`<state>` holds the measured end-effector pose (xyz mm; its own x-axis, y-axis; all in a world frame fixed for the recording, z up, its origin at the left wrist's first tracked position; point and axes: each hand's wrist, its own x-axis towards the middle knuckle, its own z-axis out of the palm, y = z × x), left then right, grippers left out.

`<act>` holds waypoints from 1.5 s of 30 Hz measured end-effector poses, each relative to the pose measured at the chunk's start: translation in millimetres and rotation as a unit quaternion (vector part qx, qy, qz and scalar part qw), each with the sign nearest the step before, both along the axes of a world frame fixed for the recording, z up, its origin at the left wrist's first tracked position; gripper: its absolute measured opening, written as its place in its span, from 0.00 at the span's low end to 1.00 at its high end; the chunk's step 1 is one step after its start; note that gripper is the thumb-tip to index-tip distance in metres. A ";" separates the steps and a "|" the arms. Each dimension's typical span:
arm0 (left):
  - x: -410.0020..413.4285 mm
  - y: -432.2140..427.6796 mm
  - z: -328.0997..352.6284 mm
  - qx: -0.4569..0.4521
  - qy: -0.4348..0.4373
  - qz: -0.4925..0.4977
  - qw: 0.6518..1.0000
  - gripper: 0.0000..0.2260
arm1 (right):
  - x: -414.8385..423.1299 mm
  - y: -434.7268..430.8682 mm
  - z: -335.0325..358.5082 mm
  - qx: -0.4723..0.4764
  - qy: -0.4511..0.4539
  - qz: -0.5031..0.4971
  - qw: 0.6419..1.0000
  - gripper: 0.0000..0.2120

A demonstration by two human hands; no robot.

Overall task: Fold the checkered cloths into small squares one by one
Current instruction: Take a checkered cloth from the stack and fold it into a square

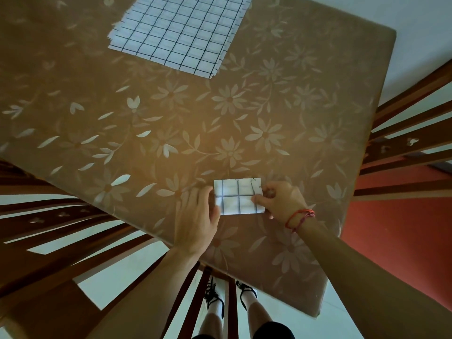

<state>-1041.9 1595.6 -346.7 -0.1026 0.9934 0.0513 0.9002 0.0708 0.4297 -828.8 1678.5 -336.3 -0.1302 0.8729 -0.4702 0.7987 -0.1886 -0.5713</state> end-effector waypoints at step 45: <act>-18.3 1.3 -23.0 -0.037 0.122 -0.182 0.975 0.22 | -18.0 -31.3 -24.9 0.198 -0.225 0.274 0.914 0.38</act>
<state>-1060.2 1596.9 -369.7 0.2629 0.9639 -0.0427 0.9463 -0.2490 0.2061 -846.8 1647.2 -361.3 -0.4697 0.8484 -0.2441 0.8823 0.4602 -0.0984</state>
